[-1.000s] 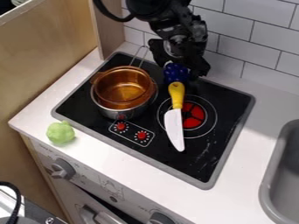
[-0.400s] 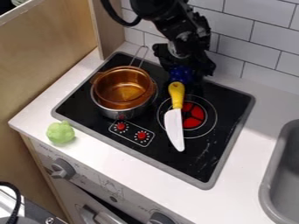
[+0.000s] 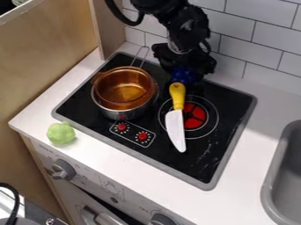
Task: Move a blue pepper to the top right side of the burner
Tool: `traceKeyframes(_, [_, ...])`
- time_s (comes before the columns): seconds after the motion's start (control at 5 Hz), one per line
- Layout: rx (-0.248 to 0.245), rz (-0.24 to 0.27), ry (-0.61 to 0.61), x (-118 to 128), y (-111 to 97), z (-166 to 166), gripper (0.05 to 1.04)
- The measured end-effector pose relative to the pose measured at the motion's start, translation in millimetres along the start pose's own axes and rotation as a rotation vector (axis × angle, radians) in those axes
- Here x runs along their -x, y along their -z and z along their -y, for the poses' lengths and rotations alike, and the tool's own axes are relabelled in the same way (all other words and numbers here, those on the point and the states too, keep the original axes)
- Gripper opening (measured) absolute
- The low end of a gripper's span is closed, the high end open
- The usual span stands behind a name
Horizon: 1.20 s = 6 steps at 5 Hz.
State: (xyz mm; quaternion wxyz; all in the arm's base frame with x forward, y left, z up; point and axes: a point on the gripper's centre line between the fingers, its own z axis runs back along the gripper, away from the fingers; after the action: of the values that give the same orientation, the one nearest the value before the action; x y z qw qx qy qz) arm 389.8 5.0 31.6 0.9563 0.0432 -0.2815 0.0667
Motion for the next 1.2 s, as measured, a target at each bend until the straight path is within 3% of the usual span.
traceKeyframes(0.2, [0.018,-0.023,-0.033,-6.5,-6.5,5.4,0.838])
traceKeyframes(0.4, [0.041,-0.012,-0.067,-19.0,-19.5,10.1,0.838])
traceKeyframes(0.8, [0.032,-0.054,-0.073,-18.5,-27.0,25.8,0.838])
traceKeyframes(1.2, [-0.004,-0.029,-0.124,-25.5,-40.1,59.7,0.838])
